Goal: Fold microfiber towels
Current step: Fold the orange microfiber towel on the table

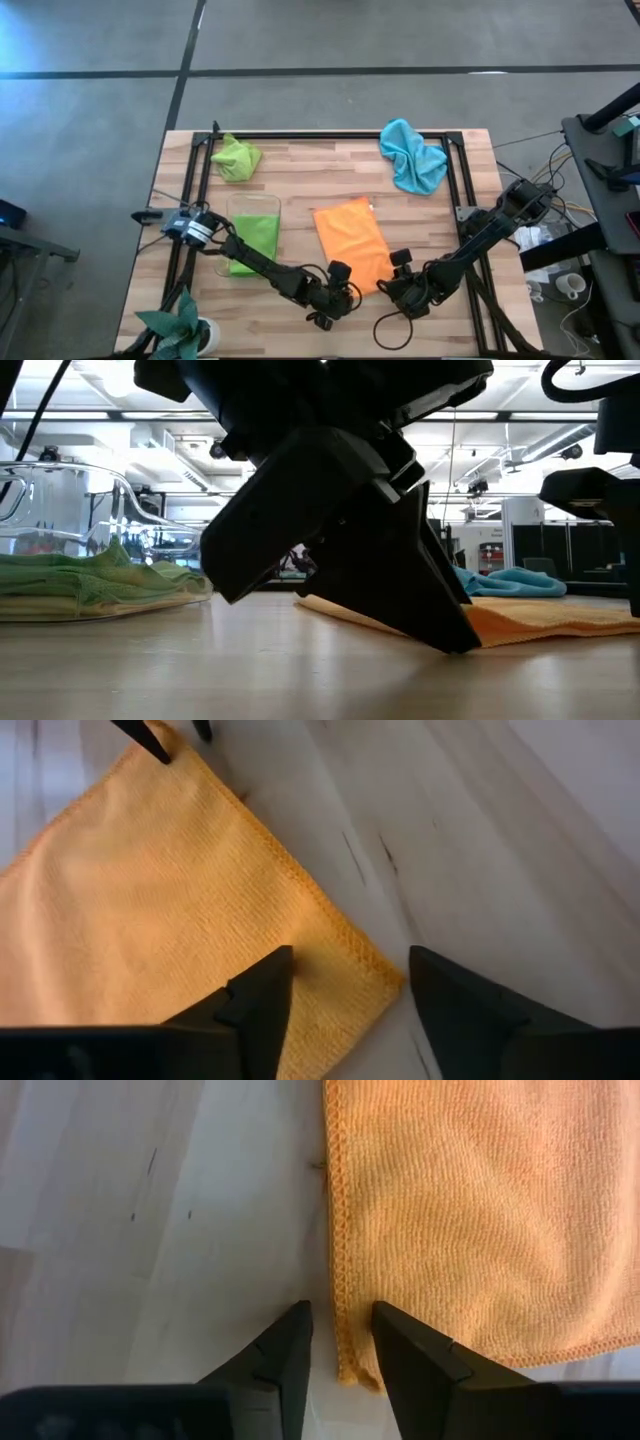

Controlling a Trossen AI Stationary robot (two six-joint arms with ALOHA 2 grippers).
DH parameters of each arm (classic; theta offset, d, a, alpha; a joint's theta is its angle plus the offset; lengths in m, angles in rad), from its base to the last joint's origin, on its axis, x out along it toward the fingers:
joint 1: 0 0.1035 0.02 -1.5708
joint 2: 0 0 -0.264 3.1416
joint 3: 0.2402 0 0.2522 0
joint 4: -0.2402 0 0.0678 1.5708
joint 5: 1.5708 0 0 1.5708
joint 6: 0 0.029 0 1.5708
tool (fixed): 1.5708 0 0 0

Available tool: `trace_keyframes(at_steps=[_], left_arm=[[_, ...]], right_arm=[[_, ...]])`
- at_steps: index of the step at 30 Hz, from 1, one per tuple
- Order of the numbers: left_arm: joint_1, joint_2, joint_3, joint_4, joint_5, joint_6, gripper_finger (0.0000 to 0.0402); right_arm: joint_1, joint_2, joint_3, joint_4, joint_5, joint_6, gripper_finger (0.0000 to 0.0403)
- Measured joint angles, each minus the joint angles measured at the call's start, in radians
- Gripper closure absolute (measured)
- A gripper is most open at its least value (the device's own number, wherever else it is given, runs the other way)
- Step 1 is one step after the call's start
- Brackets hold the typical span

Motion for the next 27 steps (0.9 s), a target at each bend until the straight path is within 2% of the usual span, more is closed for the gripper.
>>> trace_keyframes(at_steps=[2, 7, 8, 15, 22, 27], left_arm=[[0.000, 0.001, 0.000, 0.000, 0.011, -0.001, 0.0251], [0.013, 0.003, 0.000, -0.002, 0.060, -0.001, 0.0374], [0.014, 0.003, 0.000, -0.003, 0.060, -0.001, 0.0387], [0.015, -0.018, -0.002, -0.025, 0.074, -0.057, 0.0399], [0.007, -0.111, 0.014, -0.058, 0.107, -0.088, 0.0401], [-0.005, -0.154, 0.011, -0.081, 0.135, -0.098, 0.0401]], right_arm=[[0.000, 0.000, 0.000, 0.003, -0.001, -0.001, 0.0310], [-0.006, 0.001, 0.000, 0.009, -0.010, -0.017, 0.0364], [-0.009, 0.001, 0.000, 0.010, -0.011, -0.019, 0.0377], [-0.034, 0.002, 0.020, -0.012, -0.027, -0.017, 0.0393], [-0.033, -0.024, 0.125, -0.084, -0.174, -0.029, 0.0394], [-0.034, -0.025, 0.231, -0.201, -0.228, -0.013, 0.0394]])
